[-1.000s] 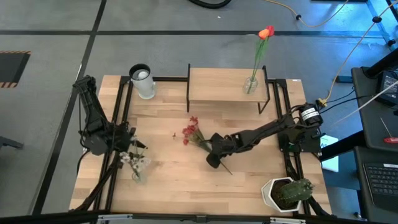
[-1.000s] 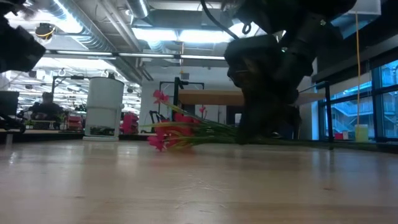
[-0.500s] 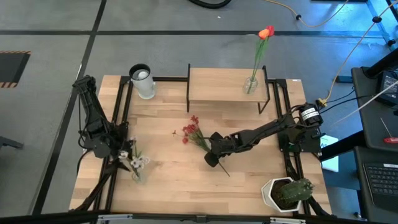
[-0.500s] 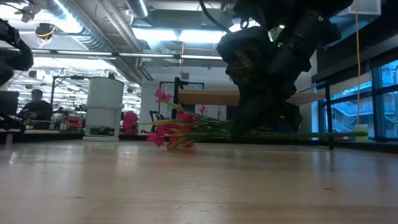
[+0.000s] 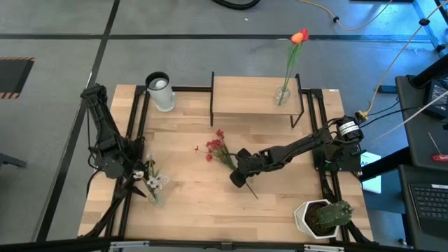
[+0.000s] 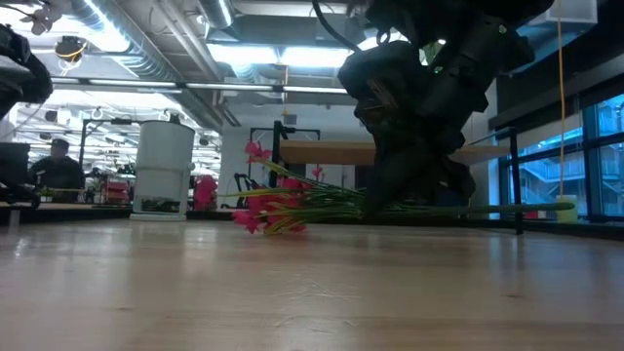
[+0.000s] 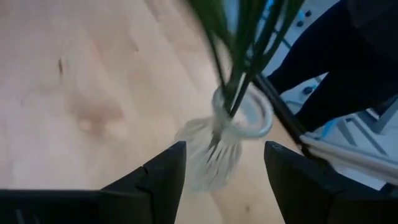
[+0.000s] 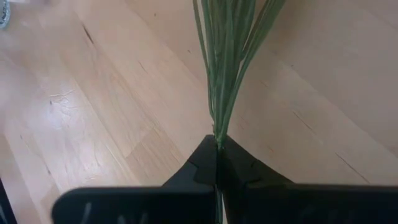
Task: Pick and place flowers into a vace then onto a shelf
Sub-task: Put the red flowers into the transparent vase
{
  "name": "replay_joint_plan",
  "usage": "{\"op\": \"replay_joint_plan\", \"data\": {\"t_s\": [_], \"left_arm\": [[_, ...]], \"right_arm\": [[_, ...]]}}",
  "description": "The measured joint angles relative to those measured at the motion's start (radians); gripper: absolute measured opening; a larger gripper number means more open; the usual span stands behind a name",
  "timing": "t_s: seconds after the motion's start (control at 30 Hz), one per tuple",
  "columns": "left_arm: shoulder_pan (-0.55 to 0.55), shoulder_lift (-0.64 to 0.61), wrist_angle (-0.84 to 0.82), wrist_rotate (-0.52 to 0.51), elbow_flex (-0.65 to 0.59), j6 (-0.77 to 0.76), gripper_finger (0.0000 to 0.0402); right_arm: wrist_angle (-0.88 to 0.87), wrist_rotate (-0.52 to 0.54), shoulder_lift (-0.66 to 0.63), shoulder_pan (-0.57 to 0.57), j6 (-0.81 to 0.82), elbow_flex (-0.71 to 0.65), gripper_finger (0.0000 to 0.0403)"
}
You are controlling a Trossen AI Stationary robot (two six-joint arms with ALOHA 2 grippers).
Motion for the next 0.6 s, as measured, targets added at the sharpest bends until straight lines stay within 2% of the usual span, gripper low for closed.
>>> {"op": "replay_joint_plan", "data": {"t_s": [0.13, 0.27, 0.6], "left_arm": [[0.000, 0.070, 0.086, -0.013, 0.000, 0.046, 0.0210], [0.000, 0.151, 0.110, -0.003, 0.000, 0.038, 0.0210], [0.000, 0.312, 0.313, -0.043, 0.000, 0.046, 0.0212]], "right_arm": [[0.000, 0.000, 0.000, 0.000, 0.007, 0.000, 0.0005], [0.000, 0.000, 0.000, 0.000, 0.006, 0.000, 0.0005], [0.000, 0.001, 0.000, 0.000, -0.001, 0.001, 0.0005]]}}
